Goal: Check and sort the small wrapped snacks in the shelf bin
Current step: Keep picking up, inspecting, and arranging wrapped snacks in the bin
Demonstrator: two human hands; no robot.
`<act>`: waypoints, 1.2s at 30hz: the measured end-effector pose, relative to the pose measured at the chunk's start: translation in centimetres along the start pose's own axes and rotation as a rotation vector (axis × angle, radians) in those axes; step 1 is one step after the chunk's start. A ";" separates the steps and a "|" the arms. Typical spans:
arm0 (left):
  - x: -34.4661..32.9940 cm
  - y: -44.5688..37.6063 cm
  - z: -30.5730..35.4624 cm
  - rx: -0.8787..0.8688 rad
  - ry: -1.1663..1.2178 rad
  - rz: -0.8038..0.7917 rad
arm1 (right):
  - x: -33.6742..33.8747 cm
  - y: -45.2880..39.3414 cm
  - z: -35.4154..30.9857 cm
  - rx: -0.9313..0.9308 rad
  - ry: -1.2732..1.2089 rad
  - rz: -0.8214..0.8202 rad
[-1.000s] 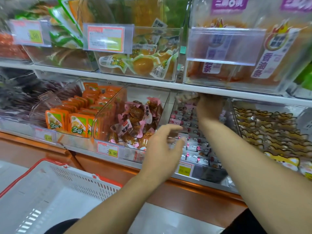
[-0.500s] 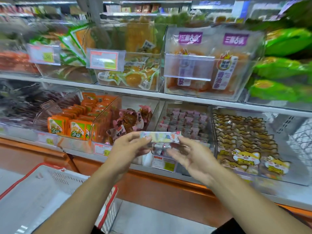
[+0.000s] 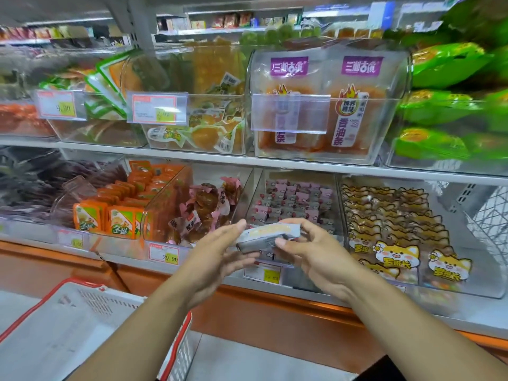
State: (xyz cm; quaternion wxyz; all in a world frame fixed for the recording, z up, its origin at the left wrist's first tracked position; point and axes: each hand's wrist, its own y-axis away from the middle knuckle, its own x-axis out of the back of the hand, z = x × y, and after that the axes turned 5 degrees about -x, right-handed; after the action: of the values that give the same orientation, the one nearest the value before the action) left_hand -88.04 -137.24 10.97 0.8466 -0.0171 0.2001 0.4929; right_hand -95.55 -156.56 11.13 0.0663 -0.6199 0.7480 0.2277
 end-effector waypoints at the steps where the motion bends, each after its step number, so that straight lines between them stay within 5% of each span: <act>1: 0.0 -0.1 0.0 0.030 0.040 0.008 | 0.0 0.1 0.0 0.014 0.041 -0.013; 6: 0.1 -0.6 -0.4 0.012 0.027 0.086 | -0.2 0.3 0.0 0.037 0.239 0.004; 16: 0.6 -0.8 -0.8 -0.342 -0.197 0.020 | -0.3 -0.1 0.1 -0.128 0.013 0.013; 23: 0.0 -0.4 -0.7 -0.128 -0.109 0.034 | 0.0 -0.1 0.1 -0.078 0.051 0.047; 36: -0.7 -1.2 -1.0 -0.285 -0.225 0.073 | 0.0 -0.5 -1.0 -0.039 -0.043 0.055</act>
State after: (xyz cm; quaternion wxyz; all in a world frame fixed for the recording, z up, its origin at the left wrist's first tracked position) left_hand -87.66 -138.69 10.14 0.8341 -0.0746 0.0329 0.5455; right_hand -94.92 -157.05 11.88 0.0640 -0.5951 0.7586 0.2576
